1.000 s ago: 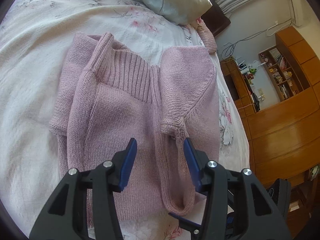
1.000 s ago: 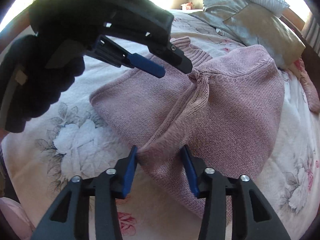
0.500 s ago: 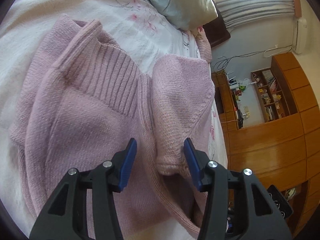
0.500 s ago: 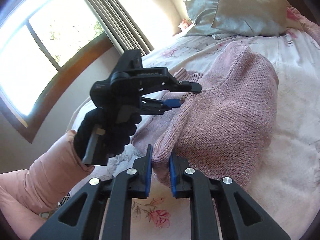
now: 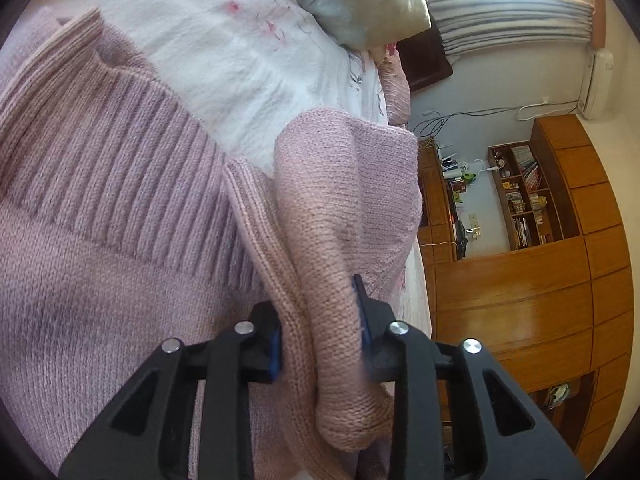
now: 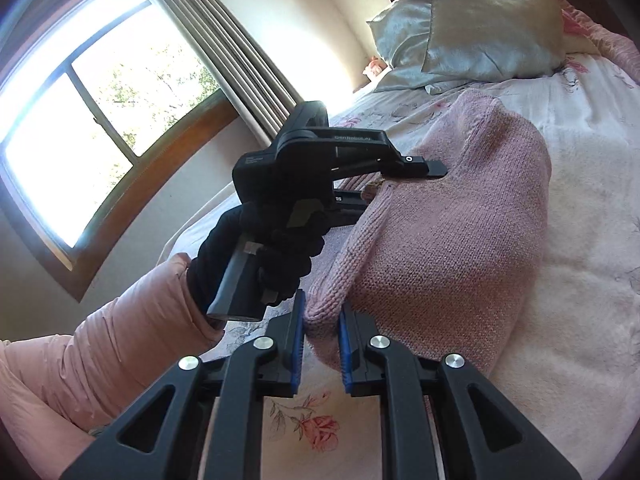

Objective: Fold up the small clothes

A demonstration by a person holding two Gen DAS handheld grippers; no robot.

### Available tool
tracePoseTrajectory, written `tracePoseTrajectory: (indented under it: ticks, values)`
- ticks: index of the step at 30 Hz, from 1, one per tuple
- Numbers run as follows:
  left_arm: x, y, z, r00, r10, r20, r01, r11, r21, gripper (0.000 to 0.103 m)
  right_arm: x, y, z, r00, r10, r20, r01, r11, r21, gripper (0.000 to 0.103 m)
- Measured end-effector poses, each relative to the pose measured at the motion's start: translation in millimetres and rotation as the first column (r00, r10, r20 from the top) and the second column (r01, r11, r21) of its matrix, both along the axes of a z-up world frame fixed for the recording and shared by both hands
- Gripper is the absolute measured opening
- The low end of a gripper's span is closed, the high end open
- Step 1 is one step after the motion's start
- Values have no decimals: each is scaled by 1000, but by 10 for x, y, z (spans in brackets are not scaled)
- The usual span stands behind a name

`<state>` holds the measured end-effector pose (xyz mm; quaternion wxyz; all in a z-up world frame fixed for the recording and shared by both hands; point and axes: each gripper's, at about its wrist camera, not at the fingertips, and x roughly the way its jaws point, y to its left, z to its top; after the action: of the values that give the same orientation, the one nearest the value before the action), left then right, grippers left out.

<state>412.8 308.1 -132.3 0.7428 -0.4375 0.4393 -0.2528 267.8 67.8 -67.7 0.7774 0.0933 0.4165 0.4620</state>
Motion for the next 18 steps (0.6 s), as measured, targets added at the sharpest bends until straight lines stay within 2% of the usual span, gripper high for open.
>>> tracePoseTrajectory:
  ticks: [6, 11, 15, 18]
  values:
    - [-131, 289, 427, 993, -4, 119, -1, 999, 43, 22, -44, 277, 79, 999, 51, 9, -51, 999, 11, 15]
    - [-290, 661, 726, 981, -1, 195, -23, 992, 123, 22, -82, 724, 199, 993, 112, 33, -113, 993, 16, 15]
    - [-349, 946, 744, 974, 4, 225, -41, 986, 161, 22, -114, 1118, 199, 987, 151, 56, -149, 988, -35, 15]
    - [-311, 1125, 557, 980, 22, 199, -55, 985, 162, 22, -110, 1364, 72, 986, 160, 42, -155, 983, -95, 15]
